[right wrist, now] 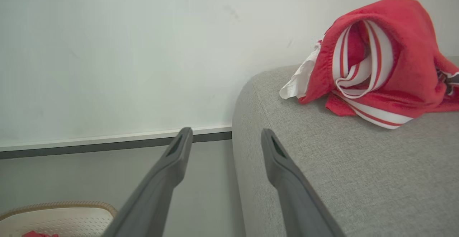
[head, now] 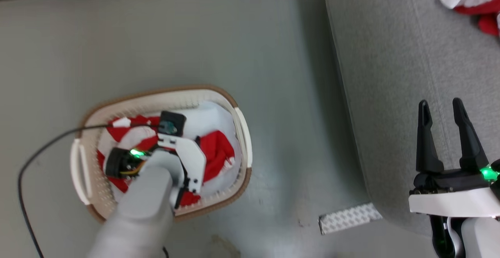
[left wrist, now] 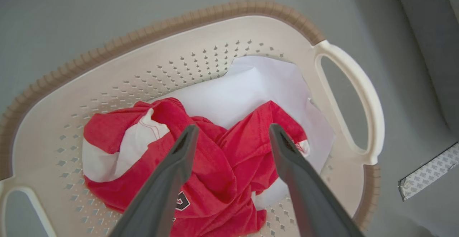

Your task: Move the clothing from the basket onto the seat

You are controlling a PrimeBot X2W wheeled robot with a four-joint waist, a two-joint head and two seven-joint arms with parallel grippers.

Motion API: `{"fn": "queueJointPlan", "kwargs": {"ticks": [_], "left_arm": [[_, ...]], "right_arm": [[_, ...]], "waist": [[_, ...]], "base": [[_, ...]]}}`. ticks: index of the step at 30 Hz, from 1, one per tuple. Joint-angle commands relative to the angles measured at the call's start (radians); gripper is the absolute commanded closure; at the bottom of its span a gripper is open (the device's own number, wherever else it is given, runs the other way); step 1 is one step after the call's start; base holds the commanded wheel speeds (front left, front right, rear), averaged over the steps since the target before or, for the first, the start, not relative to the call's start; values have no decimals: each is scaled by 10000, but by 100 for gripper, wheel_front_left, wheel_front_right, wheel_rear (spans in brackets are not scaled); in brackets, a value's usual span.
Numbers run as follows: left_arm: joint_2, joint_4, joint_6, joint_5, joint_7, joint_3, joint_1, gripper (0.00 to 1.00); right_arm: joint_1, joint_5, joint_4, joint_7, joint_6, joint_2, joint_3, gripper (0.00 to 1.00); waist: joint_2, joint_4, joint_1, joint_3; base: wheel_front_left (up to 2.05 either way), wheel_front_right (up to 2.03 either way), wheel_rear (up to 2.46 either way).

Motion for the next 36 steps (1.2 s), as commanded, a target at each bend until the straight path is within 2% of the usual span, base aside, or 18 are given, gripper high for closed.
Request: {"fn": "queueJointPlan", "kwargs": {"ticks": [1,7,19,26,33,34,35,36], "left_arm": [[214,264,120,59,79,20,-308,0],[631,1092,529,228,130,-36,-1029,0],[1437,1962,1288,516,389,-263,-1871,0],[1715,2110,1252,582,618,-527,-2189,0],[1727,2155,1110,697,584,-808,-2451,0],[1734,2162,1082,719,578,-852,-2483,48],[1739,2165,1044,772,549,-918,-2525,67],[1741,2167,1013,797,519,-968,-2548,100]], "right_arm": [[-210,148,-88,8,-22,-2,24,0],[-456,571,-112,8,-22,-2,189,0],[-767,1152,-122,10,-22,0,483,0],[-911,1358,-162,8,-22,-2,687,0],[-998,1471,-196,10,-22,-1,783,0],[-1008,1428,-176,10,-22,-1,785,0],[-1030,1412,-185,10,-22,-1,771,0],[-1051,1409,-192,10,-22,-1,756,0]], "waist": [[0,-321,-4,781],[0,-581,-4,1558],[0,-916,-4,2454],[0,-1089,-4,2951],[0,-1170,-4,3339],[0,-1176,-4,3383],[0,-1183,-4,3442],[0,-1193,-4,3487]], "base": [[0,0,0],[0,0,0],[0,0,0],[0,0,0],[0,0,0],[0,0,0],[0,0,0],[0,0,0]]}}
